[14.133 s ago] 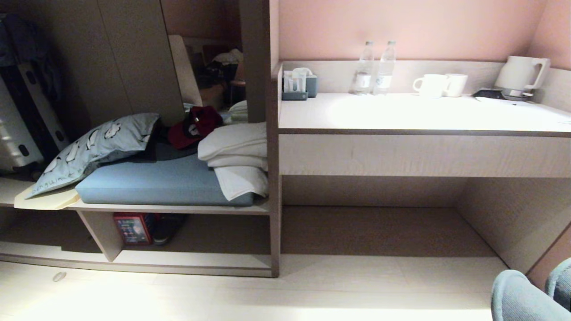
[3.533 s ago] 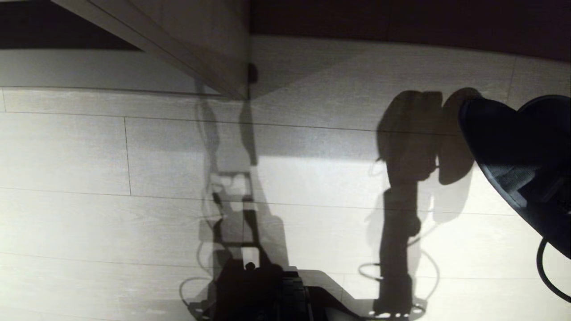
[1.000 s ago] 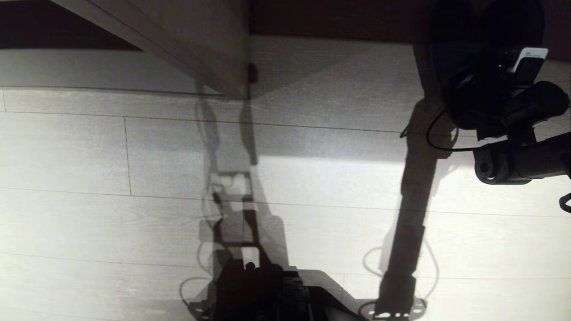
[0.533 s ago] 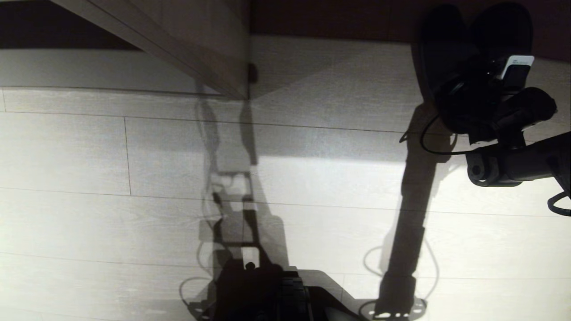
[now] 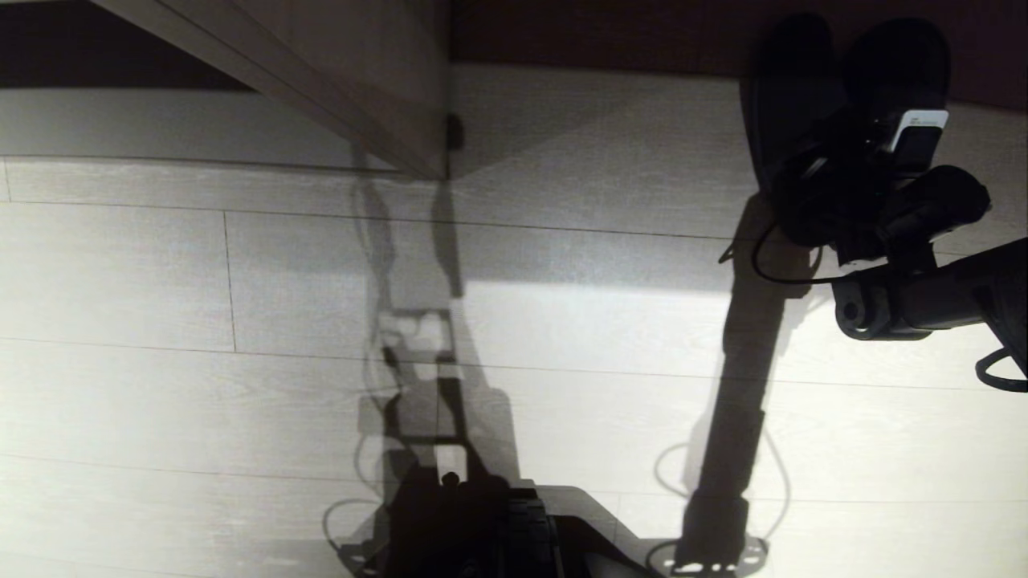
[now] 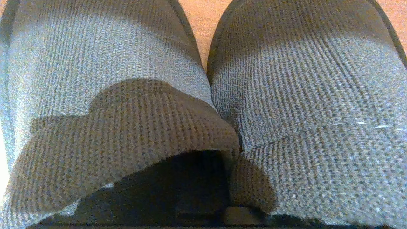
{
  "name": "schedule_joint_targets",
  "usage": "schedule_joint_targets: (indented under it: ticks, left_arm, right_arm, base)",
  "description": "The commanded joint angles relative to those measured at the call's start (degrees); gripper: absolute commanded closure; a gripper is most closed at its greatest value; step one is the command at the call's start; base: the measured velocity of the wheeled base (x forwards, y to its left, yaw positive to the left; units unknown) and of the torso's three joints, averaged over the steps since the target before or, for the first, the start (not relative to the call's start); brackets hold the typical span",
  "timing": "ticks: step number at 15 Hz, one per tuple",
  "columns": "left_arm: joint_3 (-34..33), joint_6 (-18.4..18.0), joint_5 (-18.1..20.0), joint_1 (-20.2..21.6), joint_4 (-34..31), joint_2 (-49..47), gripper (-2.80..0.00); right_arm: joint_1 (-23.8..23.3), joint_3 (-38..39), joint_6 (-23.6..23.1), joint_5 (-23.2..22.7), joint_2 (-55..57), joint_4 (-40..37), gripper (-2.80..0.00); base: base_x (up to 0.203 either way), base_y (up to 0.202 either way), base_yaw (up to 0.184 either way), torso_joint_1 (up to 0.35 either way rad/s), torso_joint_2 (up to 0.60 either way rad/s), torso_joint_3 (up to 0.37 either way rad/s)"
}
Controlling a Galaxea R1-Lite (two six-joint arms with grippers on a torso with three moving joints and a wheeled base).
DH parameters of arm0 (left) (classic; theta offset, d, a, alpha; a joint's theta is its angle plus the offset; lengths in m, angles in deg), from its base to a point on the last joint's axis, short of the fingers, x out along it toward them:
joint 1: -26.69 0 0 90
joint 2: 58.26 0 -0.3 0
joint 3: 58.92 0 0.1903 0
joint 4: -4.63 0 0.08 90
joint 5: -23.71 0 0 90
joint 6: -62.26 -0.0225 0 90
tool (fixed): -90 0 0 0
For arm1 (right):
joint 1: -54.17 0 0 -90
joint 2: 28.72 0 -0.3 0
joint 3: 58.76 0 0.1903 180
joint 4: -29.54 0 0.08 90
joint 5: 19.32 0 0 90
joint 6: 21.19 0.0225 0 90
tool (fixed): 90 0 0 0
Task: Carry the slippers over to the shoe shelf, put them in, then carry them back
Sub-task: Place the slippers on the floor
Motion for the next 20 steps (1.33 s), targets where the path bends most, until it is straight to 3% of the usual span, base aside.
schedule_joint_targets:
  ticks: [1, 10, 11, 20]
  left_arm:
    - [-0.01, 0.00, -0.03, 0.00, 0.00, -0.05, 0.00]
    - [0.08, 0.00, -0.03, 0.00, 0.00, -0.05, 0.00]
    - [-0.01, 0.00, -0.03, 0.00, 0.00, -0.05, 0.00]
    - [-0.01, 0.00, -0.03, 0.00, 0.00, -0.05, 0.00]
  right_arm:
    - [-0.07, 0.11, -0.46, 0.01, 0.20, 0.30, 0.00]
    - [-0.07, 0.98, -0.56, 0.01, -0.77, -0.49, 0.00]
    - [-0.07, 0.98, -0.57, 0.10, -0.77, -0.75, -2.80]
    - [-0.07, 2.47, -0.30, 0.01, -2.61, -0.93, -2.80]
  base:
    - [0.000, 0.000, 0.000, 0.000, 0.00, 0.000]
    - [0.000, 0.000, 0.000, 0.000, 0.00, 0.000]
    - [0.000, 0.000, 0.000, 0.000, 0.00, 0.000]
    - [0.000, 0.000, 0.000, 0.000, 0.00, 0.000]
